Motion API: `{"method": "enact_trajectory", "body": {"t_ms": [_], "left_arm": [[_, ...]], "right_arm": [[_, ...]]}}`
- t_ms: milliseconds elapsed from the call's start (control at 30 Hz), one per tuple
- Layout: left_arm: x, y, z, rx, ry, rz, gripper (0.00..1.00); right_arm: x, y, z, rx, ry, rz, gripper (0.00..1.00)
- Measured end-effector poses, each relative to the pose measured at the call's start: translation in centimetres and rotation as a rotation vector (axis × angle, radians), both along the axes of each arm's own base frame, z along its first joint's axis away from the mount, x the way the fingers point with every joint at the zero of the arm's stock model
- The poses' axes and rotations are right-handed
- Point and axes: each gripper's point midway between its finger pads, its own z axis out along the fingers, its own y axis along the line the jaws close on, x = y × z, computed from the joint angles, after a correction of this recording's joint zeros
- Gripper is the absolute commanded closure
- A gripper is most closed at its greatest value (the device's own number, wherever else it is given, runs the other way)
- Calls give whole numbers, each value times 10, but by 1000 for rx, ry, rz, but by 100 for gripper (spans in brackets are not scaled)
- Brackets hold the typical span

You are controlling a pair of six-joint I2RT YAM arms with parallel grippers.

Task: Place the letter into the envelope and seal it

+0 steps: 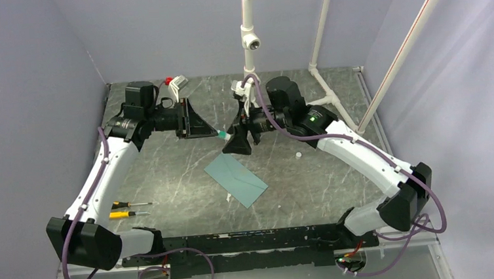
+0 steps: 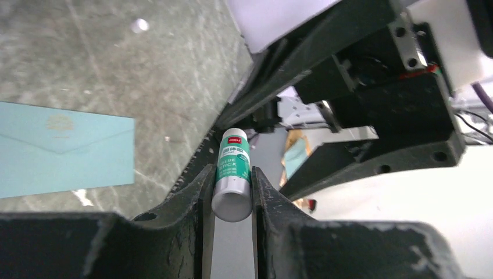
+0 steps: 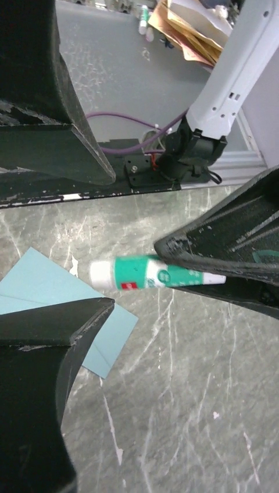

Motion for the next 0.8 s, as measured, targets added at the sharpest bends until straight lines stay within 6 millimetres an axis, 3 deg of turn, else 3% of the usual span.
{"method": "enact_trajectory", "body": {"t_ms": [233, 400, 533, 667, 800], "left_arm": [[25, 12, -13, 111, -78, 170, 98], [28, 19, -18, 143, -123, 243, 97], [34, 23, -23, 163, -139, 282, 97], [36, 25, -29, 173, -143, 301, 98], [35, 26, -33, 173, -138, 304, 98]], "right_arm": [[17, -20, 9, 47, -2, -238, 27], [56, -56, -6, 23, 62, -587, 30], [84, -100, -51, -94, 154, -903, 32], [83, -156, -125, -275, 255, -1119, 33], [78, -208, -174, -438, 349, -1273, 38]]}}
